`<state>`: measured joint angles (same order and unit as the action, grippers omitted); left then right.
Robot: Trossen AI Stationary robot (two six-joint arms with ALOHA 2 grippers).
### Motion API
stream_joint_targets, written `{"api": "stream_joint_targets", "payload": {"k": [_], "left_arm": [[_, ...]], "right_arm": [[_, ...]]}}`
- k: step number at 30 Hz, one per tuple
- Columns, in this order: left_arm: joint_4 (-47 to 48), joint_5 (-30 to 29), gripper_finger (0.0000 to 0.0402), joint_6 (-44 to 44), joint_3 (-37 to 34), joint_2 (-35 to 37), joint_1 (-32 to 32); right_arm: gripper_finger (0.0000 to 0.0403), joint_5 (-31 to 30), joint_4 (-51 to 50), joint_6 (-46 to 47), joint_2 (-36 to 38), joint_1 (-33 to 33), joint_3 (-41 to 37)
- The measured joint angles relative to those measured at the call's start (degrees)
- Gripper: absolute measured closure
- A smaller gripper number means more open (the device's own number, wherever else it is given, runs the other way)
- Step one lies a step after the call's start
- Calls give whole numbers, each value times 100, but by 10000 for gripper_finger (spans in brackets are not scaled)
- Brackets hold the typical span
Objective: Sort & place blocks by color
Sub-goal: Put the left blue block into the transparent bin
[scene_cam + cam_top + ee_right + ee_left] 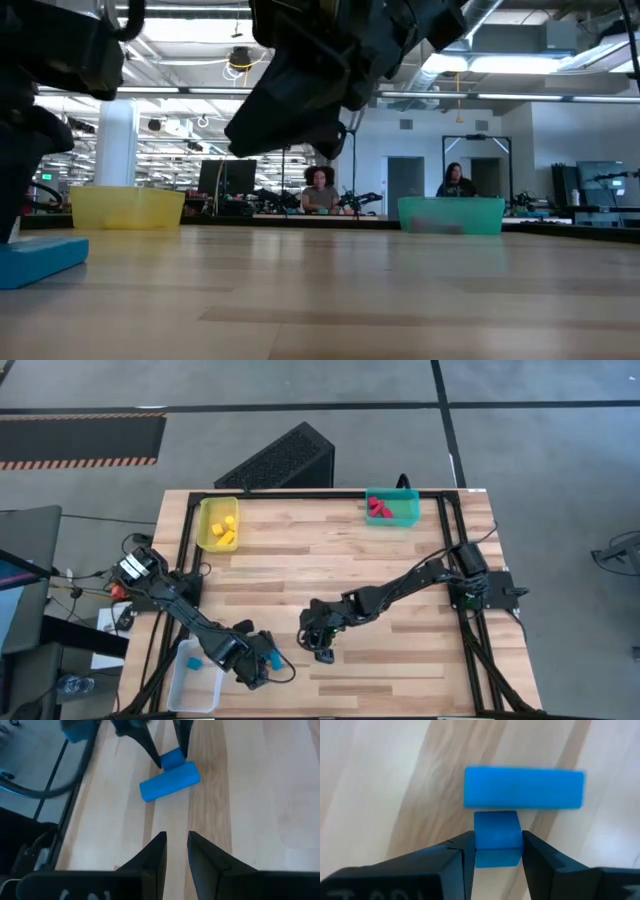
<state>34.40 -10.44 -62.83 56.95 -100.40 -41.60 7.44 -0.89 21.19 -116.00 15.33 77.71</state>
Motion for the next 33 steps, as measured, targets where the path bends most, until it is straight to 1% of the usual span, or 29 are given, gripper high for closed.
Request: {"api": "stream_joint_targets", "payload": {"k": [3,8,11,13,17,21,26,30,33], "left_arm": [[581,249,304,-141,163,86,-7],[2087,650,286,-461,840,457,-160],[2827,739,287,-808,1300,668,-540],[3093,742,292,-1094,1426,808,-862],[3254,777,293,-2020,1357,934,-1562],[3201,1182,284,-2970,1040,936,-2130],[3023,1523,284,-3909,778,936,-2503],[3044,1471,275,-4610,683,933,-2620],[3104,1411,258,-4883,679,933,-2661]], "right_arm": [[305,-37,91,4,34,-10,9],[305,-48,41,9,28,-37,1],[305,-83,-57,9,26,-37,0],[305,-135,-35,0,26,-38,0],[305,-137,17,-2,26,-93,0],[305,-137,22,-22,26,-168,0],[305,-117,151,-24,26,-166,0],[305,7,208,-28,26,-165,2],[305,9,229,-29,27,-166,2]]}}
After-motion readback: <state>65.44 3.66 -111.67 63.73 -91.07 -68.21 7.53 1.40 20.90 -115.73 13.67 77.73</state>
